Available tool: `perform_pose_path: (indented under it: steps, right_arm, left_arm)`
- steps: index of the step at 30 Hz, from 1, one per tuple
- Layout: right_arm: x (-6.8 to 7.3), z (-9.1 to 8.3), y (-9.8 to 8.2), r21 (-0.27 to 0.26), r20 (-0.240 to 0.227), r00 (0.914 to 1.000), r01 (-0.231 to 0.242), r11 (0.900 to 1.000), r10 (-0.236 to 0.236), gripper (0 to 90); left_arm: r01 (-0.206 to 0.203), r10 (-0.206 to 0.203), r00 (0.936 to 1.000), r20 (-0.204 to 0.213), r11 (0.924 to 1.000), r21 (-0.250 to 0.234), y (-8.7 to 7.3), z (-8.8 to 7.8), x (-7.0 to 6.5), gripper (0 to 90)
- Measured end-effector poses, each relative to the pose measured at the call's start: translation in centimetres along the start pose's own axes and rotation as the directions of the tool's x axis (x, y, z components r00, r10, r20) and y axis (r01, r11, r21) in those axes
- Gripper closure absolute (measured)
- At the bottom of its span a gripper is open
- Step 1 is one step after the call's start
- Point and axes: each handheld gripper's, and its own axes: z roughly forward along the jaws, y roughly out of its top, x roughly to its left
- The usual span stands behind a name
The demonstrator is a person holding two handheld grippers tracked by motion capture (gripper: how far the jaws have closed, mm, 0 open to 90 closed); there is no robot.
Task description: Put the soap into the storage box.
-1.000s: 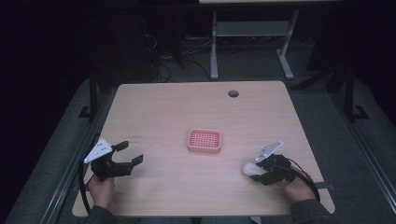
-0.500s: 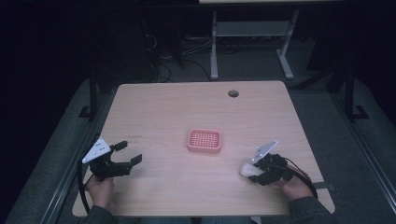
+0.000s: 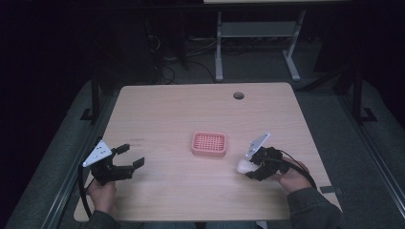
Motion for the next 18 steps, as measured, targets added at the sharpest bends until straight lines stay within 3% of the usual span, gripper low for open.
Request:
perform_pose_path:
  steps: [18]
  right_arm:
    - [-1.6, -0.6, 4.5, 0.015, -0.008, 0.9984, 0.055, 0.998, -0.055, 48.7]
  left_arm:
    - [-0.010, 0.010, 0.9999, 0.002, 0.9999, 0.008, 0.0, 0.1, 0.0, 14.0]
